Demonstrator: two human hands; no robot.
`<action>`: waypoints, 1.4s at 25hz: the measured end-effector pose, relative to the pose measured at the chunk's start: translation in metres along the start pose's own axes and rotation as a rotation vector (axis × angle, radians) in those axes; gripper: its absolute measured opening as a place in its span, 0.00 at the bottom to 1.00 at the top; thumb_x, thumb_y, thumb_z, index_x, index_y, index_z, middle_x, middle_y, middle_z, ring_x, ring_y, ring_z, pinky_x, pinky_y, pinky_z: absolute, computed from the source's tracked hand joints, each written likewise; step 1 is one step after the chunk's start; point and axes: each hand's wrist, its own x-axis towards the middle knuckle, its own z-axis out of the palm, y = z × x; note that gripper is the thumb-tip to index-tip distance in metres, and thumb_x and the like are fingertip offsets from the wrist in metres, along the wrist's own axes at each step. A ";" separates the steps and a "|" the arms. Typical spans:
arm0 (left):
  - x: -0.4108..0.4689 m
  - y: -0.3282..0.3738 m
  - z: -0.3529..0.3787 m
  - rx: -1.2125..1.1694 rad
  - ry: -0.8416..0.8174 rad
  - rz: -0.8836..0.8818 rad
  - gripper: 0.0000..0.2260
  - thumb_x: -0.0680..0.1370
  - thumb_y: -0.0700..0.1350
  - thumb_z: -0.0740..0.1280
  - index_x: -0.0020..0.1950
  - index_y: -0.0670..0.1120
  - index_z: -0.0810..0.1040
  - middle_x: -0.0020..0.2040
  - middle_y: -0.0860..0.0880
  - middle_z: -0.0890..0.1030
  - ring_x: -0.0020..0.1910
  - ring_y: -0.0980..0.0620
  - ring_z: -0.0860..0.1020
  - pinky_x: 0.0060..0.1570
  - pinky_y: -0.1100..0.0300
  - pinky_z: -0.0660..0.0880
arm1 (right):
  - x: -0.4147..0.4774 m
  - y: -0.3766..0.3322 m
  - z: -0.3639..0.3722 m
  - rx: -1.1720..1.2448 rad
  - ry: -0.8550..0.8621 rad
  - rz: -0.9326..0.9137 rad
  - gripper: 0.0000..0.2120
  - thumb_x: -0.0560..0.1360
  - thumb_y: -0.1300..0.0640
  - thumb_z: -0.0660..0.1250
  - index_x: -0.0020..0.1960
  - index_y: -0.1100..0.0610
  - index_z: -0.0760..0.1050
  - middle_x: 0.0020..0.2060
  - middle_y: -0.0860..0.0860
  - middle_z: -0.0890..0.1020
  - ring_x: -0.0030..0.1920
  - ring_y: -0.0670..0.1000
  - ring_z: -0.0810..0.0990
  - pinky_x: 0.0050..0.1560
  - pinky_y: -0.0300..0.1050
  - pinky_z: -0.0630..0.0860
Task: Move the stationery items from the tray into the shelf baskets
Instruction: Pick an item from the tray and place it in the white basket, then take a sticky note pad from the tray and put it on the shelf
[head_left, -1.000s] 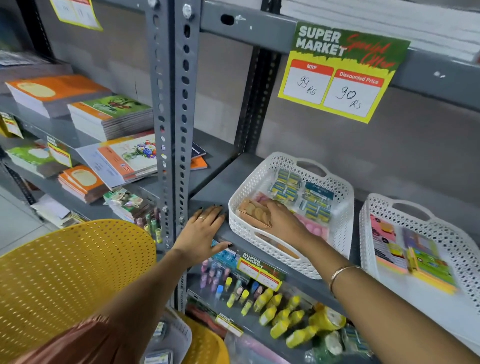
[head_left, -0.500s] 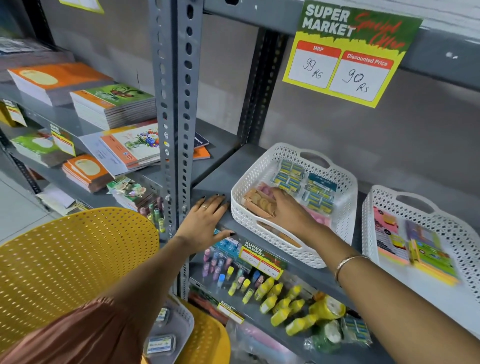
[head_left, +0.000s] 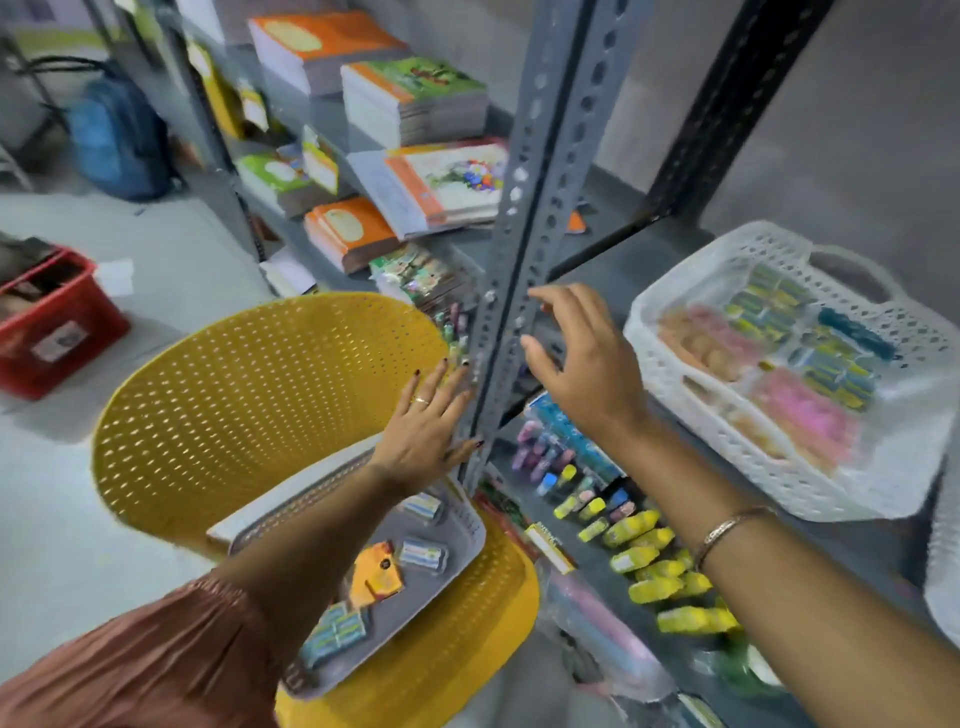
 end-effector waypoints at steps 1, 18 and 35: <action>-0.030 -0.014 0.009 0.002 -0.042 -0.056 0.30 0.78 0.62 0.50 0.70 0.41 0.67 0.73 0.41 0.62 0.73 0.43 0.52 0.68 0.44 0.47 | -0.008 -0.004 0.026 0.017 -0.053 -0.024 0.17 0.73 0.53 0.59 0.58 0.61 0.73 0.50 0.57 0.79 0.52 0.56 0.76 0.46 0.46 0.73; -0.323 -0.029 0.149 -0.054 -0.485 -0.366 0.35 0.76 0.67 0.51 0.71 0.40 0.66 0.71 0.40 0.63 0.70 0.40 0.61 0.68 0.46 0.50 | -0.209 -0.045 0.341 -0.102 -1.170 -0.158 0.32 0.73 0.58 0.67 0.72 0.62 0.56 0.70 0.60 0.64 0.70 0.60 0.64 0.65 0.53 0.68; -0.323 -0.025 0.163 -0.069 -0.445 -0.398 0.36 0.77 0.66 0.44 0.68 0.39 0.70 0.69 0.39 0.68 0.70 0.41 0.63 0.66 0.44 0.52 | -0.226 -0.080 0.404 -0.283 -0.981 0.200 0.28 0.73 0.44 0.62 0.64 0.62 0.61 0.65 0.63 0.66 0.62 0.62 0.68 0.62 0.53 0.65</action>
